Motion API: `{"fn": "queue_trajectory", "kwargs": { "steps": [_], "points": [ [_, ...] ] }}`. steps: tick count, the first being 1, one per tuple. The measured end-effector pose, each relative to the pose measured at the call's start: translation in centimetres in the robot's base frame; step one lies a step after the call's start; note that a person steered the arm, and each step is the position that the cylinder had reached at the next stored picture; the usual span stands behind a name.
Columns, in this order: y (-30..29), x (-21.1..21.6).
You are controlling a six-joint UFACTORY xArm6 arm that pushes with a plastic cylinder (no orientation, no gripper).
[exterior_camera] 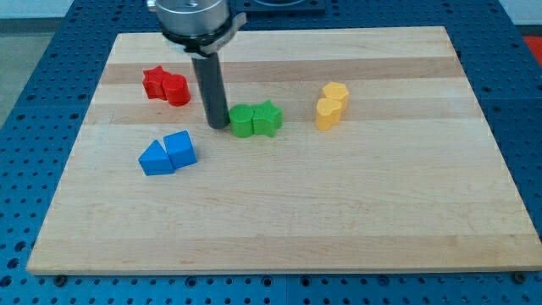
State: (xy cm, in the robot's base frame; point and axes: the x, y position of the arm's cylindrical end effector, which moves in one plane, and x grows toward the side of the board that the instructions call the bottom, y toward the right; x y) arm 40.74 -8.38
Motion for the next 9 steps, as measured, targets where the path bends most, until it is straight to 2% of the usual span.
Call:
{"fn": "queue_trajectory", "kwargs": {
  "steps": [2, 5, 7, 9],
  "points": [
    [4.5, 0.0],
    [5.5, 0.2],
    [6.2, 4.2],
    [8.1, 4.1]
  ]
}}
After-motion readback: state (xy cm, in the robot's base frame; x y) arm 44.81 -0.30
